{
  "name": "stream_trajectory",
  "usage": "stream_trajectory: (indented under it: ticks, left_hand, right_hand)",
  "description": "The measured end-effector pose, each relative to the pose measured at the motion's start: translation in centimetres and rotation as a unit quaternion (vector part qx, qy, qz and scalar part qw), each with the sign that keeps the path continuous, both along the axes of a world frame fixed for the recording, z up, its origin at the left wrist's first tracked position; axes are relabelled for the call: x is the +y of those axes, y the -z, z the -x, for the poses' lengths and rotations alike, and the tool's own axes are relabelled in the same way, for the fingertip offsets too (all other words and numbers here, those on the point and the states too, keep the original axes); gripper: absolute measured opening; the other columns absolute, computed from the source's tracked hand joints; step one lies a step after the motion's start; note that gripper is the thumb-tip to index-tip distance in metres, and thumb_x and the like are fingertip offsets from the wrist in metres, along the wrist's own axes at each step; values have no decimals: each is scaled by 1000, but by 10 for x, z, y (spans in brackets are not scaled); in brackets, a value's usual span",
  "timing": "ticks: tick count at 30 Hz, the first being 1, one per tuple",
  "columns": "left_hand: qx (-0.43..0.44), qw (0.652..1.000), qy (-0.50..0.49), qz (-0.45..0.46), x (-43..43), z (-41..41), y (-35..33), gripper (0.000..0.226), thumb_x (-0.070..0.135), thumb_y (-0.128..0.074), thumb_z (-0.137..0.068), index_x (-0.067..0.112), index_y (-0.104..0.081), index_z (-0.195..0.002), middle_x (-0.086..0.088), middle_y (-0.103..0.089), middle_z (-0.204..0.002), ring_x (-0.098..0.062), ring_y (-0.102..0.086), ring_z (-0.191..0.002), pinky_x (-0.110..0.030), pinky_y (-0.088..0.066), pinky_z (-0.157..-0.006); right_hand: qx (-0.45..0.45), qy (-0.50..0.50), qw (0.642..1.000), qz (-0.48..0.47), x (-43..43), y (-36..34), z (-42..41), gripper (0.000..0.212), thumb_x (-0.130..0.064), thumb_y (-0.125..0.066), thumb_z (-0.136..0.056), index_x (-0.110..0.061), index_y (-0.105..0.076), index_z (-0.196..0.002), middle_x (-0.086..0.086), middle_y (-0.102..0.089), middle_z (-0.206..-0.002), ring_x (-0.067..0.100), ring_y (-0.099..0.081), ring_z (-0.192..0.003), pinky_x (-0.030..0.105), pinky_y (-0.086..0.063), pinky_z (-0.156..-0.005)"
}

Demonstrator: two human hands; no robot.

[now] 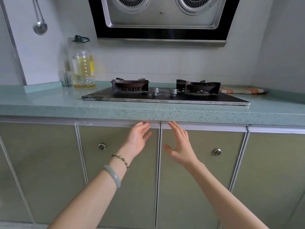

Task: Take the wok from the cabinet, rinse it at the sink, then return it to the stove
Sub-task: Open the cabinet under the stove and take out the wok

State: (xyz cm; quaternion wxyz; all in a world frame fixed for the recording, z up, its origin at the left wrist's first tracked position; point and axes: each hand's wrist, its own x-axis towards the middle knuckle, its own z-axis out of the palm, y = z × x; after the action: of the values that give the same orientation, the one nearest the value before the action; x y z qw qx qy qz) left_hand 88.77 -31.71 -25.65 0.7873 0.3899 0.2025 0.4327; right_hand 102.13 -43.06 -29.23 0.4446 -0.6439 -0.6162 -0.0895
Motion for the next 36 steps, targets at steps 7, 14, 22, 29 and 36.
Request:
stream_trajectory:
  ticks: [7, 14, 22, 29, 36]
  left_hand:
    - [-48, 995, 17, 91, -3, -3, -9, 17, 4, -46, -92, 2, -56, -106, -12, -56, -127, -24, -50, -126, -37, -38, -110]
    - [-64, 992, 23, 107, -32, 37, -4, 28, 0, -43, -91, -3, -55, -116, -16, -60, -122, -29, -54, -122, -37, -37, -110]
    - [-20, 995, 31, 87, -77, 116, -10, 33, -2, -38, -91, -6, -52, -121, -18, -60, -123, -30, -57, -115, -38, -41, -104]
    - [3, 998, -7, 70, -100, 170, -8, 50, -9, -41, -69, -6, -54, -118, -14, -61, -106, -22, -58, -102, -30, -45, -91]
    - [87, 985, -126, -80, -124, 243, 2, 52, -12, -33, -84, 3, -52, -129, -8, -63, -120, -15, -63, -106, -26, -43, -95]
  right_hand:
    - [-20, 10, 1000, 7, -16, -3, -4, 80, -13, -64, -73, -18, -34, -146, 3, -31, -153, 17, -21, -141, 24, -13, -112]
    - [-53, -10, 998, 40, -30, -8, 15, 79, -30, -51, -72, -16, -32, -147, 8, -28, -155, 21, -22, -139, 26, -13, -112]
    - [-116, -93, 987, 61, -37, -9, 57, 82, -15, -47, -68, -20, -31, -149, 3, -22, -157, 29, -18, -146, 43, -19, -116]
    - [-86, -192, 977, 47, -45, -6, 109, 81, -9, -44, -66, -26, -37, -145, -3, -19, -158, 25, -13, -147, 46, -17, -117]
    - [-77, -306, 945, 92, -39, -16, 182, 86, -11, -42, -64, -37, -33, -145, -4, -15, -159, 20, -5, -148, 50, -14, -117]
